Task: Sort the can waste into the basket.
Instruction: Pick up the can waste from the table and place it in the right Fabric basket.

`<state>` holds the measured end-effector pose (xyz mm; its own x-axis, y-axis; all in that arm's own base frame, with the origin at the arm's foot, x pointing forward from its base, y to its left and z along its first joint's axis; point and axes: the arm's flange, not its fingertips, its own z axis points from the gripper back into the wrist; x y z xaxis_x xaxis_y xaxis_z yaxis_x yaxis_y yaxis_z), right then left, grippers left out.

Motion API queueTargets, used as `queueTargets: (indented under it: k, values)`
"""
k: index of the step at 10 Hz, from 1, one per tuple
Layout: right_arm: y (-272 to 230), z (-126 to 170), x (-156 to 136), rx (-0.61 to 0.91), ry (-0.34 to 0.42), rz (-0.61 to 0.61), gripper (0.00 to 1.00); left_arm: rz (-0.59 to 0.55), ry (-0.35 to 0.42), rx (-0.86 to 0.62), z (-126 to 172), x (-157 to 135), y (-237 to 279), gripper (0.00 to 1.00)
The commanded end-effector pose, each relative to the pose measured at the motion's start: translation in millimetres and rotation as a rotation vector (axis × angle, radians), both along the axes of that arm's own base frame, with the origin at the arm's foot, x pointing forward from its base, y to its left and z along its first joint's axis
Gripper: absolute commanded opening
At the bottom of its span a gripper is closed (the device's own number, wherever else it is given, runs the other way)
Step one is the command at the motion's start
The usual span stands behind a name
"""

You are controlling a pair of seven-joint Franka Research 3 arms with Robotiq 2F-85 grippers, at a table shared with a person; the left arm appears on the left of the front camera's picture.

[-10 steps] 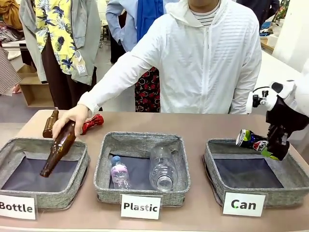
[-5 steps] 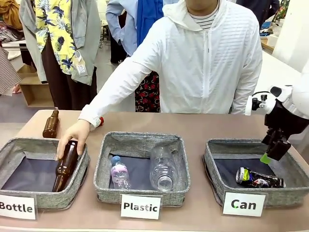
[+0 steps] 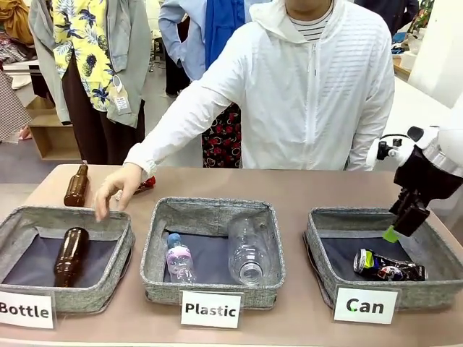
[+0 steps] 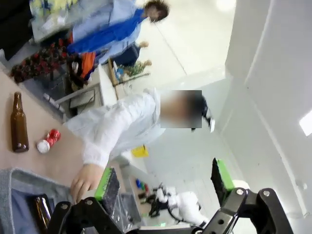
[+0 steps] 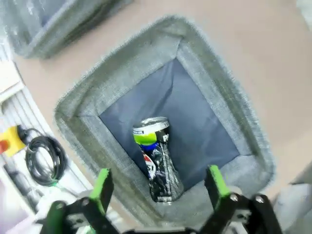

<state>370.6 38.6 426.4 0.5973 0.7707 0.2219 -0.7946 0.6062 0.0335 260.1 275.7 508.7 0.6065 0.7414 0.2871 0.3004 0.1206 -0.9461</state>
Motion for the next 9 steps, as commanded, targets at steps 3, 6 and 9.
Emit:
queueTargets:
  k: [3,6,9]
  values:
    - [8,36,-14,0.684,0.236,-0.528,1.0,-0.441,0.11,0.257,-31,32,-137,1.0]
    - [-33,25,-44,1.22,0.48,-0.573,1.0,-0.672,0.23,0.357,-65,42,-207,1.0]
    - [-67,-7,-58,1.443,0.473,-0.496,1.0,-0.613,0.308,0.469,-96,42,-217,1.0]
